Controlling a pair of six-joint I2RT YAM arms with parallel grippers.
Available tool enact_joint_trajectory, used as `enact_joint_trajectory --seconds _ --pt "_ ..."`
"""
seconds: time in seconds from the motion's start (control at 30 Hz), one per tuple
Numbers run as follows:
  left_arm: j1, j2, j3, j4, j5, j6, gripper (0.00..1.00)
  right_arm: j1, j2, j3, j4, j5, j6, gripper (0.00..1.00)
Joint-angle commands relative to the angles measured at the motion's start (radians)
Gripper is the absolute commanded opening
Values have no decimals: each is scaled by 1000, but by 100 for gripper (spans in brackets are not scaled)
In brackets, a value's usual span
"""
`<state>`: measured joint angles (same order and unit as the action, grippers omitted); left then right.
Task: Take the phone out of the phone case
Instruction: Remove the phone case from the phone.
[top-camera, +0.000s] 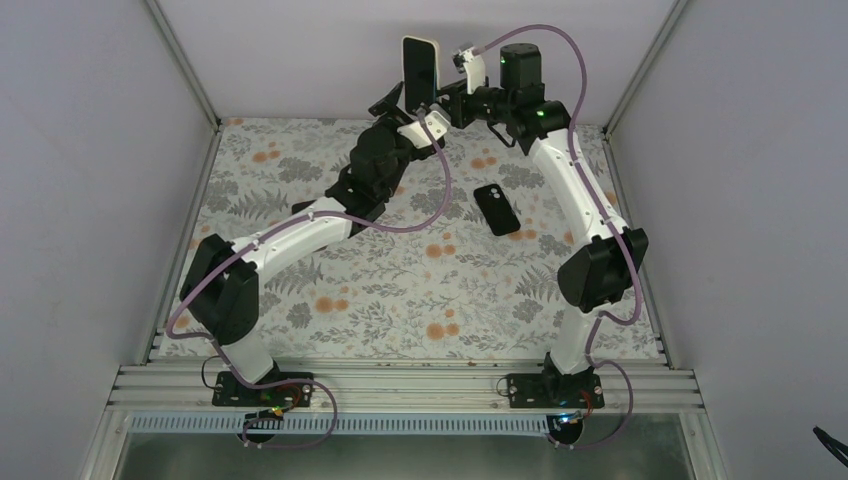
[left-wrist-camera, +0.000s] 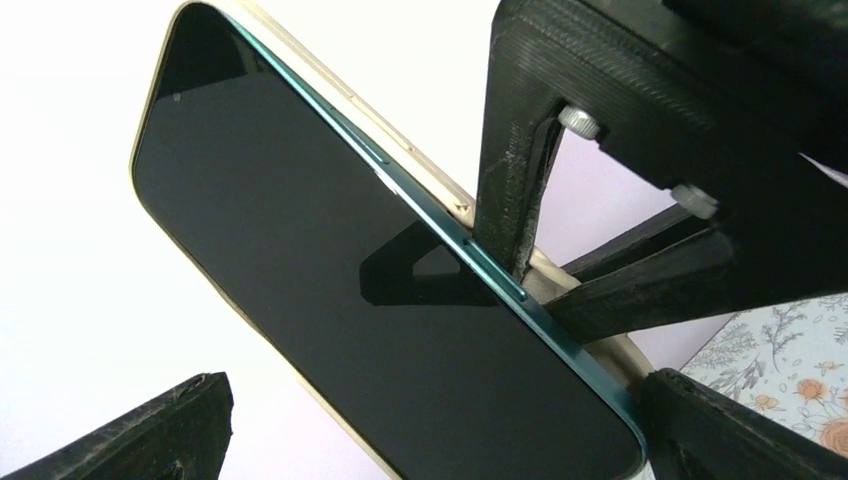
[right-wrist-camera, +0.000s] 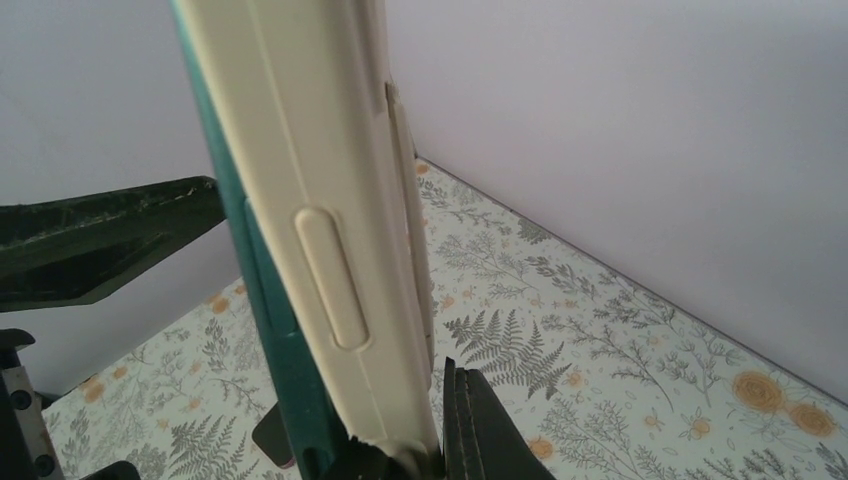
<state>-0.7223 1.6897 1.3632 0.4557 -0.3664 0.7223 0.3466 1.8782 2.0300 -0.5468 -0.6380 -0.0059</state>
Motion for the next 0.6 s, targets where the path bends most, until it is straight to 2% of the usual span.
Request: enact_joint_trajectory --seconds 0.0,0.07,0.23,0.4,0.57 --pt "9 22 13 115 -93 20 99 9 -49 4 65 -36 5 3" --pt "7 32 -2 216 -155 77 97 9 -46 3 66 -44 7 3" --pt "17 94 -24 627 -301 354 99 12 -54 -25 68 -68 13 3" --pt "46 118 -20 805 -313 457 99 12 -74 -78 70 -87 6 3" --pt "22 127 -118 1091 -210 612 95 13 -67 -86 43 -94 -9 3"
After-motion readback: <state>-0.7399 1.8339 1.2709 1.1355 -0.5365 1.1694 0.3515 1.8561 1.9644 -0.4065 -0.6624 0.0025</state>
